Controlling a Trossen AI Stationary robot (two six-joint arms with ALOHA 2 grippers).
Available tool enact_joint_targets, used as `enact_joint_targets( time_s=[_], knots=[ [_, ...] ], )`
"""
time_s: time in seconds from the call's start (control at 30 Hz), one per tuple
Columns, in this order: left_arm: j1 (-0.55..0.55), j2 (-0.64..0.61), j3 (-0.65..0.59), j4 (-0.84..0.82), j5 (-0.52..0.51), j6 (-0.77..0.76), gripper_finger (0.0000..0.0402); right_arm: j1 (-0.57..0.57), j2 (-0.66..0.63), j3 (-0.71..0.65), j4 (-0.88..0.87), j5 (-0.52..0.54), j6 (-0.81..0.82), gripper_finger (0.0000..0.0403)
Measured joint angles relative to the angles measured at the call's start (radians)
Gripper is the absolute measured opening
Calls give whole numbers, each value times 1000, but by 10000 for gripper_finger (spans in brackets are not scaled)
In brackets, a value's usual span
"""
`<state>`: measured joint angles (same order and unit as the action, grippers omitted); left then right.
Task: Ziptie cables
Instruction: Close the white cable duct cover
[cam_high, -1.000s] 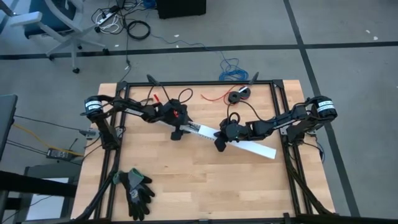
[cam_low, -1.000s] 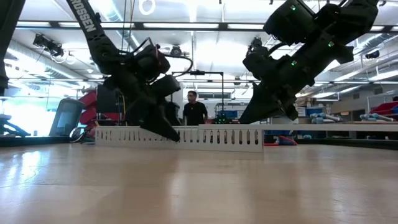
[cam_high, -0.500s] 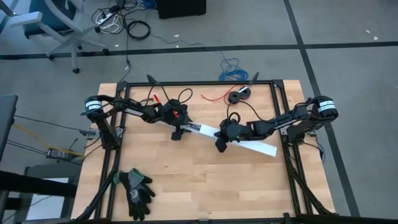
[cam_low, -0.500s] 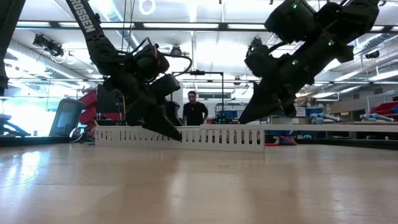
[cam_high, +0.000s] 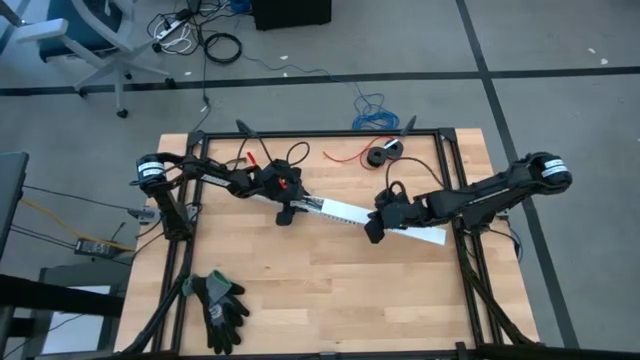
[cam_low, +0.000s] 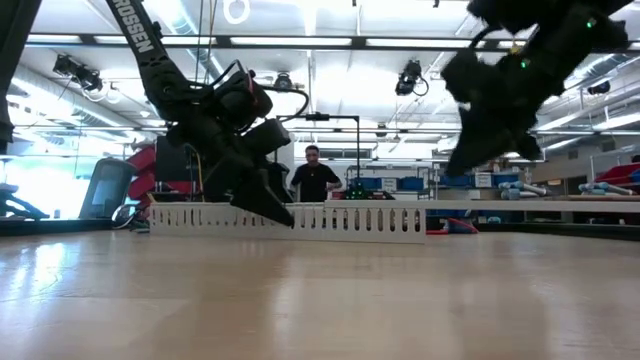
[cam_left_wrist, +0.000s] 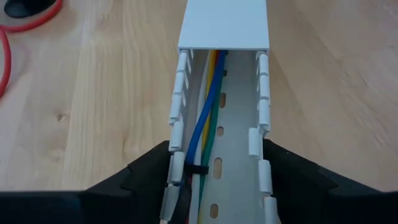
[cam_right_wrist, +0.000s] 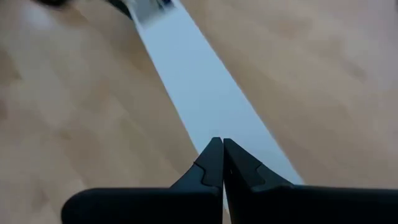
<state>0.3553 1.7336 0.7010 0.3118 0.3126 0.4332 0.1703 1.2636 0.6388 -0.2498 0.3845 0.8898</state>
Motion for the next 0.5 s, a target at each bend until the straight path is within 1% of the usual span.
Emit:
enact_joint_targets(
  time_s=[0.07, 0.13, 0.23, 0.37, 0.5],
  knots=[
    [0, 1, 0, 6, 0, 0, 242, 0, 43, 0, 0, -25, 21, 0],
    [-2, 1, 0, 9, -1, 0, 242, -7, 90, 0, 47, -30, 6, 0],
    [-7, 1, 0, 7, 0, -1, 241, -40, 162, 1, 166, -39, -43, 0],
    [-24, 1, -1, 9, -4, -4, 241, -100, 251, 3, 355, -81, -134, 0],
    [-42, 2, -1, 21, -4, -41, 241, -141, 303, 3, 481, -119, -200, 0]
  ],
)
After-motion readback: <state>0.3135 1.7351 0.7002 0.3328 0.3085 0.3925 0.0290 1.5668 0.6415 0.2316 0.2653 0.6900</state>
